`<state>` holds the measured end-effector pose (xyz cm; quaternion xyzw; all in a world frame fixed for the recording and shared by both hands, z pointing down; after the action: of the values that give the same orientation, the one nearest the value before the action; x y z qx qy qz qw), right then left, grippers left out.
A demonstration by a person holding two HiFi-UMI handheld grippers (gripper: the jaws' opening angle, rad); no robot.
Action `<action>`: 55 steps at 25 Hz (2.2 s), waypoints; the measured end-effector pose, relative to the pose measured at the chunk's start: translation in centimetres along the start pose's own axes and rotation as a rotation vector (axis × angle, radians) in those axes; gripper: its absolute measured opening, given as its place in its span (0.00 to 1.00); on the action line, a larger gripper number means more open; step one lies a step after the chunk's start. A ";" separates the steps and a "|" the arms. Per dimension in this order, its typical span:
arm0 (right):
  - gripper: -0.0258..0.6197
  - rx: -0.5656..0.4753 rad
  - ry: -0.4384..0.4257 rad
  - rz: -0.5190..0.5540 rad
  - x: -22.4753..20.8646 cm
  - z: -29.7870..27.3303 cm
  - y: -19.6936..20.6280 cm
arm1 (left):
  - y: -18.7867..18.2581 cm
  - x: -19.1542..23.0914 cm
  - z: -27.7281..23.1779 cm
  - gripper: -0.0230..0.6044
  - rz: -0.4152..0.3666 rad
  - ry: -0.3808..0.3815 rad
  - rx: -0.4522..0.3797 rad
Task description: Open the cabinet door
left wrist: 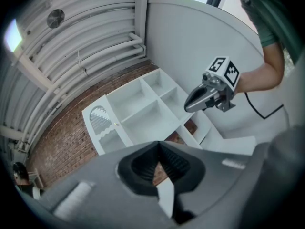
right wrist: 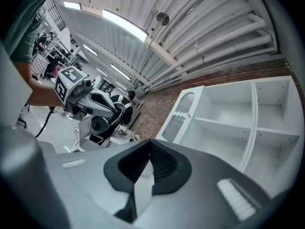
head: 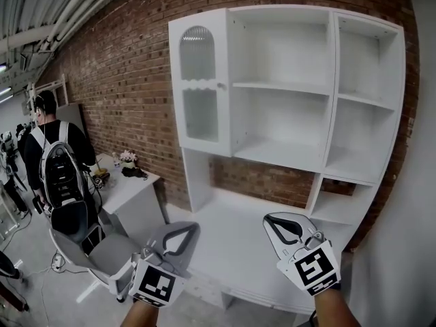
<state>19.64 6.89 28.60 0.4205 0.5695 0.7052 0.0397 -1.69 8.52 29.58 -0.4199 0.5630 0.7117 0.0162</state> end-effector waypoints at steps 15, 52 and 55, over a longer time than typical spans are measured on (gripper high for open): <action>0.05 0.065 0.086 -0.009 -1.5 -5.9 0.4 | 3.6 5.8 -4.8 0.03 -0.002 0.082 -0.069; 0.05 0.065 0.036 -0.003 -8.2 -18.9 5.1 | 10.7 12.9 -15.4 0.03 0.034 0.059 -0.039; 0.05 0.048 0.018 -0.009 -9.4 -19.6 6.1 | 10.9 12.7 -16.8 0.03 0.035 0.037 -0.024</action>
<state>15.80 -15.39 28.62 0.4124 0.5883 0.6950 0.0274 -5.63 -14.87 30.10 -0.4235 0.5617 0.7107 -0.0117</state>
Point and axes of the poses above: the fingertips, and each gripper's own axes: z backward along the fingers, x to its left, y out of its underside, the point moved 7 cm from there along z, backward along the fingers, and after that the axes turned 2 degrees about z, right-handed, at the moved point
